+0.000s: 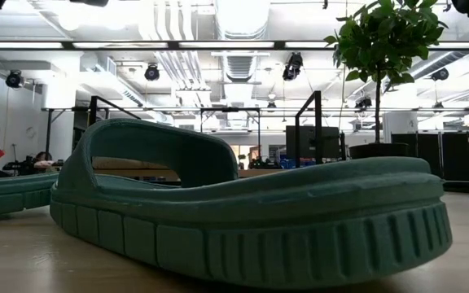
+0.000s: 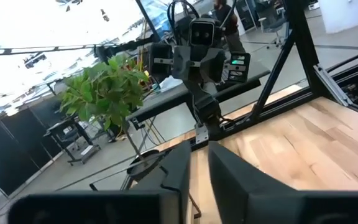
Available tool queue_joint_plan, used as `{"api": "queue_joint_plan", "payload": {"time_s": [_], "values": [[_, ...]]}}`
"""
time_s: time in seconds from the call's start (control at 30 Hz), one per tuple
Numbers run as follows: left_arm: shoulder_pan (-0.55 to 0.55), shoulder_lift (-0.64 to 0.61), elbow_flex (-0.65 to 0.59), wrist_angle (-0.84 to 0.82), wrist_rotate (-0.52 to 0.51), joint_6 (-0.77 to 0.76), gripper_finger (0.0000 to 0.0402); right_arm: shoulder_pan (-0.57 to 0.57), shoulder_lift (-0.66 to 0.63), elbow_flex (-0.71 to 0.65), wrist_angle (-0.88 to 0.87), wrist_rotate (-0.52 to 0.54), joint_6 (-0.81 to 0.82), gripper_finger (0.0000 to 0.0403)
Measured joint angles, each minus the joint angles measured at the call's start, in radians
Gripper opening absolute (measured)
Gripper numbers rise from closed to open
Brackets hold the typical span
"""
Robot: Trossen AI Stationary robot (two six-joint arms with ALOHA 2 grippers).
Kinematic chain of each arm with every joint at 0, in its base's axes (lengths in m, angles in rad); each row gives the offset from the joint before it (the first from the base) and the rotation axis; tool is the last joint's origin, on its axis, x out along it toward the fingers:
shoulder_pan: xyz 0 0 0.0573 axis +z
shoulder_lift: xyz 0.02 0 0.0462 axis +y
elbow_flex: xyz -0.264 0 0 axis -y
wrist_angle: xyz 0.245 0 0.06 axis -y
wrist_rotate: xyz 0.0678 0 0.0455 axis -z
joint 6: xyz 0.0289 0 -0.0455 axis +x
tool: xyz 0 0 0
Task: Pick and place slides into the shelf
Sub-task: Put the right green slide on the shelf
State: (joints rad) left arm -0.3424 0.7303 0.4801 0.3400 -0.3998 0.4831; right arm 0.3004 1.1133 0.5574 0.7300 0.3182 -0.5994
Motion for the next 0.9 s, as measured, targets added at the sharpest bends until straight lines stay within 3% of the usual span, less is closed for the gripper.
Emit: {"api": "queue_joint_plan", "payload": {"time_s": [0.23, 0.37, 0.57, 0.9], "values": [[-0.001, 0.019, 0.0, -0.026, 0.017, -0.046, 0.0151, 0.0, 0.0, 0.002, -0.003, 0.007, -0.007, 0.0119], [-0.001, 0.036, 0.004, -0.008, 0.017, -0.058, 0.0187, 0.0, 0.0, 0.002, -0.022, 0.007, -0.006, 0.0125], [-0.001, 0.053, 0.037, -0.04, 0.061, -0.183, 0.0197, 0.0, 0.0, 0.002, -0.022, 0.007, -0.004, 0.0121], [-0.001, 0.071, 0.124, -0.312, 0.128, -0.569, 0.0197, 0.0, 0.0, 0.002, -0.024, 0.007, 0.026, 0.0108]]}}
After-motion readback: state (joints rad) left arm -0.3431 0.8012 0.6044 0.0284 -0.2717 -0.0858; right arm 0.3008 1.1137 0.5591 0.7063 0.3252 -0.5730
